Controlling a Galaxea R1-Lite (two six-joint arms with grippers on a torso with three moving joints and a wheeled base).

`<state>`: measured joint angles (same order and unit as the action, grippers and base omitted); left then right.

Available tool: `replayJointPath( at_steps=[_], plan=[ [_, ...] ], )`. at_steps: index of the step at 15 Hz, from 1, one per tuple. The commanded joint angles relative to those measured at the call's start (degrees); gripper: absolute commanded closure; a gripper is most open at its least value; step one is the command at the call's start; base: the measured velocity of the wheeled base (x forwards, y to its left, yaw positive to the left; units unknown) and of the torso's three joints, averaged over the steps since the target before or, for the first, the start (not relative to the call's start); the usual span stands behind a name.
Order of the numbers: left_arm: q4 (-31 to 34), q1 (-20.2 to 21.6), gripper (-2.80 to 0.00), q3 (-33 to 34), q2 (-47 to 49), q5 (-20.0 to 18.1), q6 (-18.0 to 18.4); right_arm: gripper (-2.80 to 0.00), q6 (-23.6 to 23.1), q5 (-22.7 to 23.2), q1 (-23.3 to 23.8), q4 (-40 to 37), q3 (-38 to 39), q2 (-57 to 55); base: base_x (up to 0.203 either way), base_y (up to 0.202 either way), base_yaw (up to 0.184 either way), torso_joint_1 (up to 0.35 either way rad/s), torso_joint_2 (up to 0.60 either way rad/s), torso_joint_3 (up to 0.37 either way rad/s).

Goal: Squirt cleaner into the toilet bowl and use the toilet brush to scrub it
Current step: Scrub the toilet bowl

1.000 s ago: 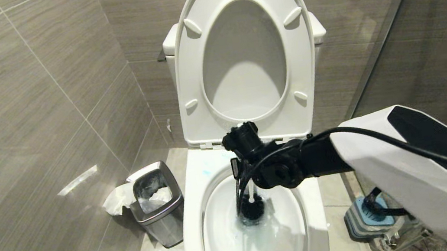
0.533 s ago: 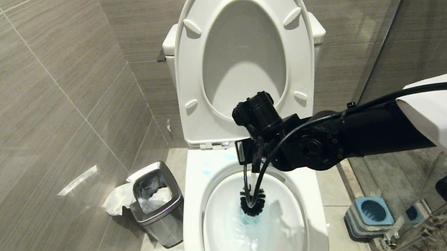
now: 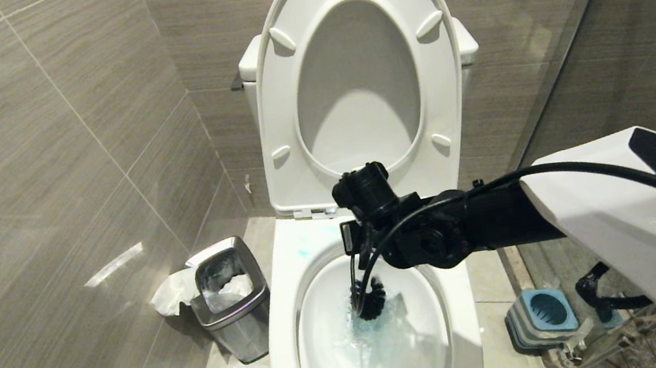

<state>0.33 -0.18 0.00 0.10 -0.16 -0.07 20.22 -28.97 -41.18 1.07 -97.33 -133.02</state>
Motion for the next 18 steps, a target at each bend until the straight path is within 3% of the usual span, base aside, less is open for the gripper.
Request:
replayJointPath(
  at_steps=[1, 6, 11, 13, 18],
  plan=[
    [0.02, 0.01, 0.0, 0.09, -0.01, -0.02, -0.01, 0.0, 0.9, -1.15, -0.04, 0.07, 0.39, -2.83, 0.0, 0.0, 0.0, 0.0, 0.0, 0.0],
    [0.02, 0.01, 0.0, 0.09, -0.01, -0.02, -0.01, 0.0, 1.31, -2.31, -0.08, 0.02, 1.91, -1.39, 0.0, 0.0, 0.0, 0.0, 0.0, 0.0],
    [0.02, 0.01, 0.0, 0.09, -0.01, -0.02, -0.01, 0.0, 1.18, -3.28, -2.88, -0.5, 7.69, 9.61, 0.0, 0.0, 0.0, 0.0, 0.0, 0.0],
    [0.02, 0.01, 0.0, 0.09, -0.01, -0.02, -0.01, 0.0, 1.25, -5.75, -5.67, -0.52, 12.73, 15.53, 0.0, 0.0, 0.0, 0.0, 0.0, 0.0],
    [0.02, 0.01, 0.0, 0.09, -0.01, -0.02, -0.01, 0.0, 0.34, -15.21, -10.46, -6.46, 13.92, 22.49, 0.0, 0.0, 0.0, 0.0, 0.0, 0.0]
  ],
)
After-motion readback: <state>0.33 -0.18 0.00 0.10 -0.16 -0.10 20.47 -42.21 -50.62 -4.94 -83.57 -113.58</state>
